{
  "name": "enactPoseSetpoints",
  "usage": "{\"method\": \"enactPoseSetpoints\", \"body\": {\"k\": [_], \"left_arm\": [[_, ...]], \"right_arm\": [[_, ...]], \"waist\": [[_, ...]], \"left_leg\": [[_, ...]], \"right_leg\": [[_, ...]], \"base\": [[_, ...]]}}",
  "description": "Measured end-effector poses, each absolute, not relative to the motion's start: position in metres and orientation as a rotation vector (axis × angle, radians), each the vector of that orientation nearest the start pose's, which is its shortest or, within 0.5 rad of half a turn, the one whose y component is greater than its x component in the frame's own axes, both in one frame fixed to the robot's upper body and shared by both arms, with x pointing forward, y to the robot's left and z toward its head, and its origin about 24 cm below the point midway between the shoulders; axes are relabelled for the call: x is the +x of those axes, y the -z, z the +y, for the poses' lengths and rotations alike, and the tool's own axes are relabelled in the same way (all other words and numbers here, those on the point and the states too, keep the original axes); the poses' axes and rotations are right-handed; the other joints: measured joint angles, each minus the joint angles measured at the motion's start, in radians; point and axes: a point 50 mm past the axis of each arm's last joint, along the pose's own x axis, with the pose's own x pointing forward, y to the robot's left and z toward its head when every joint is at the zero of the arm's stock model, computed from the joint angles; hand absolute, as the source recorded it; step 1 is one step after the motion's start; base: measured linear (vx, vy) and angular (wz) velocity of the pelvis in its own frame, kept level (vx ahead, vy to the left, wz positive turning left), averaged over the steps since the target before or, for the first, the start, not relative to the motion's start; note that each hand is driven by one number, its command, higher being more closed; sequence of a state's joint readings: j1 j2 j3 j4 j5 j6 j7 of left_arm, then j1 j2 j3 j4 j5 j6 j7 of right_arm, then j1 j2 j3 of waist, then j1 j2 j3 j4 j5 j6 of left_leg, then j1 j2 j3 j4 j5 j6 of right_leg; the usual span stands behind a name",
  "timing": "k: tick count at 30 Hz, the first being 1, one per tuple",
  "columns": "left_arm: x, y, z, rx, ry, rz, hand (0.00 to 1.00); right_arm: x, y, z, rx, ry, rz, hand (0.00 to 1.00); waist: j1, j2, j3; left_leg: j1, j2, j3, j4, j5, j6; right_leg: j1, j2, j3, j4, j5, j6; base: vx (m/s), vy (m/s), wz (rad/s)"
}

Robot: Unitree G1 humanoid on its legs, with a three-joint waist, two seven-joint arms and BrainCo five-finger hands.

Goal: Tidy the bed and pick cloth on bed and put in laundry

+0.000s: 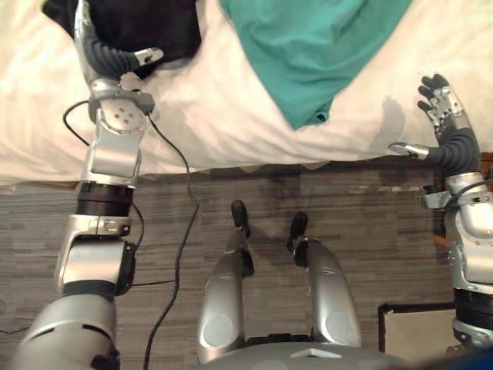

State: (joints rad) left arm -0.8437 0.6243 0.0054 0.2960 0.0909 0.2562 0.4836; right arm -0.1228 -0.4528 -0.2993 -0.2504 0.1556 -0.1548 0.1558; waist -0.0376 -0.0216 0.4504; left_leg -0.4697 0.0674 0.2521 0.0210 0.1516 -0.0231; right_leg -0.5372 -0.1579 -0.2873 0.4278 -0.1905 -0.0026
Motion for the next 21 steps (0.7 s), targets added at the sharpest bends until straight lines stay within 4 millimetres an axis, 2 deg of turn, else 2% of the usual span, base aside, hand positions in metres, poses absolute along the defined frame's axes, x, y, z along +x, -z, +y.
{"method": "enactPoseSetpoints", "body": {"k": [5,6,7,10,14,17,21], "left_arm": [[0.346,-0.288,0.268,0.561,-0.735,-0.473,0.0],[0.346,-0.295,0.266,0.552,-0.742,-0.486,1.0],[0.345,-0.304,0.264,0.543,-0.746,-0.505,1.0],[0.343,-0.311,0.267,0.522,-0.773,-0.51,1.0],[0.335,-0.322,0.28,0.536,-0.859,-0.529,1.0],[0.333,-0.324,0.284,0.584,-0.884,-0.528,1.0],[0.326,-0.316,0.301,0.694,-0.905,-0.482,1.0]], "right_arm": [[0.244,-0.191,-0.255,-0.314,0.003,-0.609,0.0],[0.243,-0.193,-0.256,-0.3,-0.013,-0.623,0.0],[0.242,-0.199,-0.257,-0.316,-0.022,-0.638,0.0],[0.239,-0.213,-0.259,-0.304,-0.028,-0.7,0.0],[0.238,-0.218,-0.258,-0.291,-0.058,-0.718,0.0],[0.236,-0.22,-0.258,-0.271,-0.073,-0.731,0.0],[0.234,-0.224,-0.258,-0.272,-0.118,-0.742,0.0]], "waist": [[0.001,0.0,0.001],[-0.001,0.001,0.007],[-0.002,0.0,0.028],[-0.012,0.001,0.05],[-0.011,0.003,0.061],[-0.011,0.003,0.062],[-0.011,0.003,0.062]], "left_leg": [[-0.029,0.008,0.042,0.002,0.0,0.0],[-0.04,0.011,0.044,0.004,0.0,0.0],[-0.041,0.015,0.047,0.006,0.0,0.0],[-0.077,0.027,0.066,0.023,-0.002,-0.002],[-0.11,0.047,0.093,0.043,-0.008,-0.003],[-0.127,0.07,0.119,0.091,-0.032,-0.008],[-0.132,0.107,0.192,0.14,-0.078,0.001]], "right_leg": [[-0.044,0.008,0.025,0.0,0.003,-0.005],[-0.055,0.012,0.026,-0.001,0.005,-0.008],[-0.057,0.015,0.028,-0.002,0.008,-0.01],[-0.092,0.022,0.035,-0.002,0.014,-0.015],[-0.123,0.043,0.058,-0.019,0.033,-0.018],[-0.123,0.061,0.076,-0.039,0.051,-0.013],[-0.122,0.097,0.141,-0.101,0.099,-0.001]], "base": [[0.03,-0.04,-0.13],[0.01,-0.04,-0.1],[0.0,-0.041,-0.1],[-0.01,-0.045,-0.12],[0.0,-0.049,-0.22],[0.02,-0.041,-0.27],[0.02,-0.002,-0.54]]}}
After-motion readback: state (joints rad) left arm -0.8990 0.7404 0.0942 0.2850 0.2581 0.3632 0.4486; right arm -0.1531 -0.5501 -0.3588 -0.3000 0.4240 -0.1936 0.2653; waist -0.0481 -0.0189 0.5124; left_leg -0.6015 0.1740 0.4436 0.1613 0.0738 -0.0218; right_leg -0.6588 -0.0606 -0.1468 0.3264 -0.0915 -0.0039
